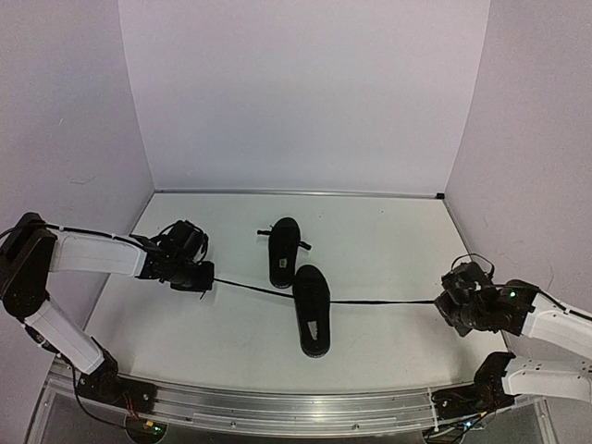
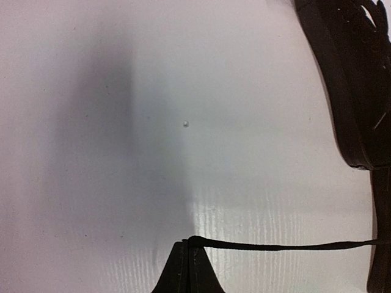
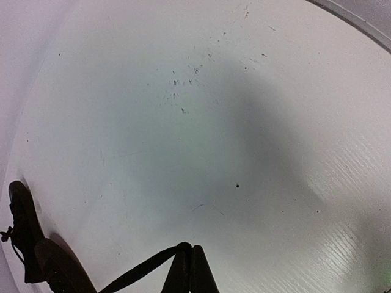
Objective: Tie the shoes
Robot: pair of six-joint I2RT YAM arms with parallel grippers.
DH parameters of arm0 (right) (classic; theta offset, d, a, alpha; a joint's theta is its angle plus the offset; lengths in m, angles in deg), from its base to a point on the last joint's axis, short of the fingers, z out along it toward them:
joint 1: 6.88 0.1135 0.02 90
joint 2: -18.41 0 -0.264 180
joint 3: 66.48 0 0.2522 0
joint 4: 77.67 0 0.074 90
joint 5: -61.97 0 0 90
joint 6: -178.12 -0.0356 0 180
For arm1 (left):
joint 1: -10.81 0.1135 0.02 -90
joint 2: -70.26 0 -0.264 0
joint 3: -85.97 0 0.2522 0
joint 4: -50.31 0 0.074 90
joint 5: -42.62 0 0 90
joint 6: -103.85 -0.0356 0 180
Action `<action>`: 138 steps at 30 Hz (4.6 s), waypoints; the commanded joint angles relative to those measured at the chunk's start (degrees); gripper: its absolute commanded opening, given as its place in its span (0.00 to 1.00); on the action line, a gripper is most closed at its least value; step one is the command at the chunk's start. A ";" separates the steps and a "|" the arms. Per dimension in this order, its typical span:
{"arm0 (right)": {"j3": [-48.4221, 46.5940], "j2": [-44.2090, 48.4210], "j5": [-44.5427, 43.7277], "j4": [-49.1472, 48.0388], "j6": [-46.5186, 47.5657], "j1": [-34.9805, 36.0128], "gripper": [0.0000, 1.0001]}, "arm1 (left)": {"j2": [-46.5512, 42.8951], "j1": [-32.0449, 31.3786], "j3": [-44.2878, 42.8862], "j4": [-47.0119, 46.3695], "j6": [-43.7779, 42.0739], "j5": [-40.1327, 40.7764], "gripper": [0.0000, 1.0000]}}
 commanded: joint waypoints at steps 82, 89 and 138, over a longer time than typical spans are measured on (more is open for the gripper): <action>-23.87 -44.30 46.02 -24.81 78.83 10.37 0.56 | -4.38 -2.69 -6.00 -8.56 -28.13 -25.88 0.99; -25.45 -43.58 46.63 -20.89 76.48 10.68 0.46 | -1.85 -4.72 -5.91 -8.07 -36.19 -30.43 0.95; -37.34 -57.65 30.49 -8.02 79.10 15.40 0.00 | 14.32 -7.83 -9.80 -14.25 -59.21 -33.41 0.61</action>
